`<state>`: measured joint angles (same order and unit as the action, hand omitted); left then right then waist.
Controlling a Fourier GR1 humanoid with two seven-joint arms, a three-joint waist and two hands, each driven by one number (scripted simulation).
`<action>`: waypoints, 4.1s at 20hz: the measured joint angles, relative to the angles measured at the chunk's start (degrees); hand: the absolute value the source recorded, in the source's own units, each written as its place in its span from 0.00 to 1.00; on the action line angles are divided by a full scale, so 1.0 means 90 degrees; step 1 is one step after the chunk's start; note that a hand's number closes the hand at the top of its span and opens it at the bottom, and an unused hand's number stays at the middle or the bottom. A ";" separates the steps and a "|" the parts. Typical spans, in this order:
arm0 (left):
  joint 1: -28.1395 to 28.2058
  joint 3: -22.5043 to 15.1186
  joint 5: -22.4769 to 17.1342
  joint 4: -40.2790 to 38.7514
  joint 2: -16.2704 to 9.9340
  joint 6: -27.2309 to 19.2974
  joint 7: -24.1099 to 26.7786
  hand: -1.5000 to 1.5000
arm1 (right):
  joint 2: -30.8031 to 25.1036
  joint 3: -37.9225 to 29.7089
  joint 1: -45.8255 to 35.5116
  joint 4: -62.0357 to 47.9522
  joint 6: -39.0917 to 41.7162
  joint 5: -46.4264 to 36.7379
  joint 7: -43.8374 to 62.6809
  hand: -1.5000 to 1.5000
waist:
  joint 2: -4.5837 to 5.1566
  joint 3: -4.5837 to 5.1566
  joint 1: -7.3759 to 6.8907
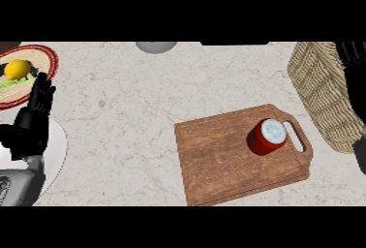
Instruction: Pick the can from the cutting board and place it in the basket
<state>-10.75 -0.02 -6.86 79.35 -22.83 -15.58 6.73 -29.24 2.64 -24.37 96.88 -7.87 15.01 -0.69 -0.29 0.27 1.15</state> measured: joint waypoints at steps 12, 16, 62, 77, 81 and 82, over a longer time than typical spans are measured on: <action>-0.0135 -0.0681 0.0059 -0.0429 0.0071 0.0638 -0.1356 0.50 | 0.1647 -0.0349 0.1550 -0.0486 0.1416 0.0819 -0.3649 0.00 | 0.0059 -0.0063 -0.0009; -0.0149 -0.0788 0.0111 -0.0353 0.0119 0.0661 -0.1669 0.50 | 0.2049 -0.0100 0.2065 0.0041 0.0244 -0.0143 -0.3658 0.00 | 0.0018 -0.0036 -0.0016; -0.0166 -0.0187 0.0888 0.0011 0.0697 0.1297 -0.2212 0.50 | 0.0246 -0.0972 0.3518 0.1996 0.2998 -0.3271 0.1077 0.00 | 0.0032 -0.0030 -0.0123; -0.0285 0.0192 0.1219 -0.0102 0.1000 0.1610 -0.2211 0.50 | 0.1332 -0.0502 0.2655 0.0922 0.2788 -0.4636 0.0779 0.00 | 0.0032 -0.0030 -0.0126; -0.0233 0.0177 0.1401 -0.0157 0.1144 0.1585 -0.2106 0.50 | 0.1583 -0.0379 0.2546 0.0647 0.2669 -0.4913 0.0670 0.00 | 0.0031 -0.0029 -0.0126; -0.0119 0.0150 0.1426 0.0059 0.1171 0.1581 -0.2208 0.50 | 0.1596 -0.0393 0.2582 0.0622 0.2676 -0.4939 0.0624 0.00 | 0.0031 -0.0030 -0.0130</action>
<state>-11.82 1.33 5.97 79.89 -12.29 -1.35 -13.14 -14.87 -0.90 -1.14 102.48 16.21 -29.44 4.92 -0.01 0.00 -0.01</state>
